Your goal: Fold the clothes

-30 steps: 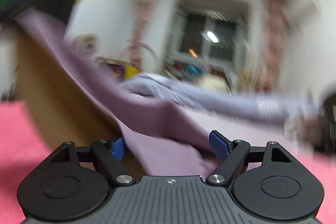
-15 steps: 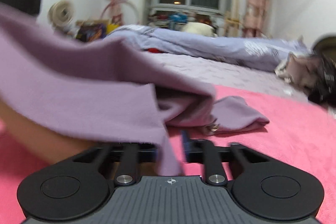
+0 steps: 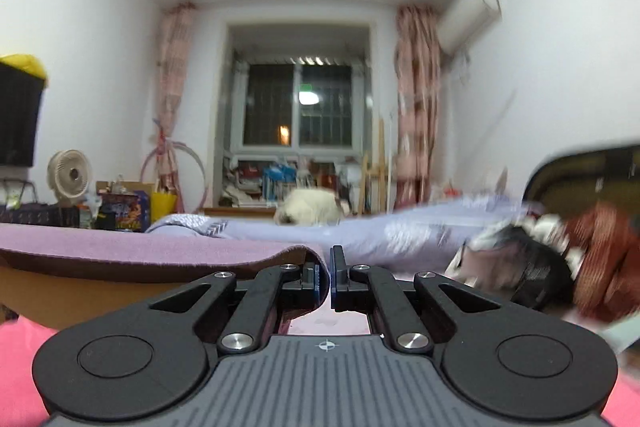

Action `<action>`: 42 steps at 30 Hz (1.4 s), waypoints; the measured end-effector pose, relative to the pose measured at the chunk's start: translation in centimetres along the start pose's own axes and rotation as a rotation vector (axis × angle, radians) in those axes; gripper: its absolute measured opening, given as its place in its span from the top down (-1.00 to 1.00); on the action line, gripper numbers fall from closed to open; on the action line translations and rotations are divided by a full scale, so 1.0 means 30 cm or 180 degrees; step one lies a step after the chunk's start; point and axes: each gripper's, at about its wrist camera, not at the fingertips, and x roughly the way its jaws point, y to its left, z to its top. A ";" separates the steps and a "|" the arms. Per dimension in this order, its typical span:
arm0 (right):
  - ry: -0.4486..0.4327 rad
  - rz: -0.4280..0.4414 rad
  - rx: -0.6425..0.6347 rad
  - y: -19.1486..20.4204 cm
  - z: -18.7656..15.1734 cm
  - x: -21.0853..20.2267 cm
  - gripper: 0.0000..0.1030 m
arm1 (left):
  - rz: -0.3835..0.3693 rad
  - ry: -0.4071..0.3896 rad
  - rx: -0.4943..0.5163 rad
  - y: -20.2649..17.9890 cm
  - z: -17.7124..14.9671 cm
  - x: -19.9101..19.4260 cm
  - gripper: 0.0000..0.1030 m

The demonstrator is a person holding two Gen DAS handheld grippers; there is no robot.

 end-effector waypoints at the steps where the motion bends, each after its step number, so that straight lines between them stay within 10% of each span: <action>1: 0.0035 0.0010 -0.0013 -0.017 -0.029 -0.032 0.88 | -0.0097 0.0099 0.0039 -0.008 -0.037 -0.042 1.00; 6: 0.0212 0.0059 -0.0080 -0.104 -0.173 -0.194 0.88 | -0.0462 0.0736 0.0358 -0.067 -0.254 -0.205 1.00; 10: 0.0355 0.0098 -0.0129 -0.170 -0.286 -0.312 0.90 | -0.0445 0.1140 0.0739 -0.142 -0.355 -0.087 1.00; 15: -0.0245 -0.0248 0.0084 -0.117 0.025 -0.126 0.91 | 0.0026 0.0196 0.0238 -0.105 -0.058 0.146 1.00; 19: -0.1777 -0.0222 0.0440 -0.134 0.242 -0.339 0.84 | 0.0290 -0.0458 -0.0076 -0.112 0.112 0.153 0.98; 29: -0.0054 -0.0177 -0.0365 -0.107 -0.218 -0.209 0.88 | 0.0336 0.1415 0.0205 -0.023 -0.371 0.157 1.00; 34: 0.0289 -0.0216 -0.0118 -0.107 -0.334 -0.133 0.90 | 0.0221 0.1522 0.0041 0.043 -0.427 0.135 1.00; 42: 0.0295 -0.0067 -0.0166 -0.139 -0.287 -0.136 0.85 | -0.0740 0.1337 0.1091 -0.198 -0.427 0.084 0.74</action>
